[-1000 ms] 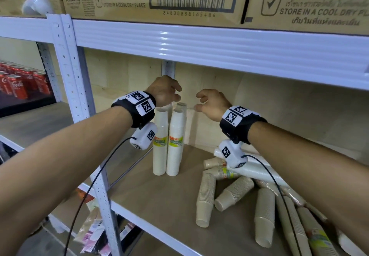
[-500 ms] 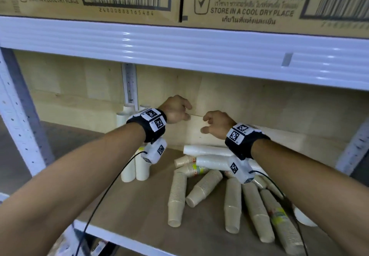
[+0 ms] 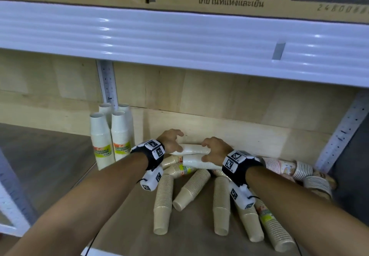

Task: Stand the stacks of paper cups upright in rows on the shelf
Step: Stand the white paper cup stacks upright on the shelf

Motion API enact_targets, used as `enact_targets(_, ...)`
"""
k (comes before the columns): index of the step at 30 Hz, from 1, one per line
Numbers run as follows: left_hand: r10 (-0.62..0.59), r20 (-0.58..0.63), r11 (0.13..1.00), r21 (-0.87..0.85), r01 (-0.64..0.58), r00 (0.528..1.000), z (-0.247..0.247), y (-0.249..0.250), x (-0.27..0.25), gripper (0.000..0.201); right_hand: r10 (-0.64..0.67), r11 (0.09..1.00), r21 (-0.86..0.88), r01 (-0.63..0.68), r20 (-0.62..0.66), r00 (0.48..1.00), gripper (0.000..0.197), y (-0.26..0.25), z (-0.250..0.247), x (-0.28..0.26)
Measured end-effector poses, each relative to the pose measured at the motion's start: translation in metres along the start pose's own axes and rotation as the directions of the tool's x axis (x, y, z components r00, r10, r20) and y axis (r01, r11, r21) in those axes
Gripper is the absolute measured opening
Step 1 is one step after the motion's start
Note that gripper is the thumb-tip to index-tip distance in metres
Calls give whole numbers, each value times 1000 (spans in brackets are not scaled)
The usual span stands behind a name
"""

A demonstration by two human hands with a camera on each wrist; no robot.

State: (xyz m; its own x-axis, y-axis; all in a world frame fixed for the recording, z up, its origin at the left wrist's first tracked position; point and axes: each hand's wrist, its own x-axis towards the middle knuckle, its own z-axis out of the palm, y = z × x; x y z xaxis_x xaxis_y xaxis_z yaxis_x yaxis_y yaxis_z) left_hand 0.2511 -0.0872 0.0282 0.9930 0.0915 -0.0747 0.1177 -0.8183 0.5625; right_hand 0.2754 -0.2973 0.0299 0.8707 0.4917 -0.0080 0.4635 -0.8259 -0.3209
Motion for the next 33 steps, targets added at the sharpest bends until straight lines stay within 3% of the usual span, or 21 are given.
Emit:
enact_targets(7,19,35,1000,13,-20,999,23,-23,19,70,-9,995,-103,10,7,1000,68,15,26,10)
enact_targets(18,54,33,999,-7,-54,998,34,-39,37,74,-106,954,-286,91,-38,994,59,27,46,17)
enact_targets(27,61,0,997,-39,-61,998,25,-36,31,67,-118,956,-271,109,-16,993,57,30,40,13)
enact_targets(33,101,-57,988,-107,-107,993,8,-18,20,55,-124,973,-206,104,-84,989,62,32,18,3)
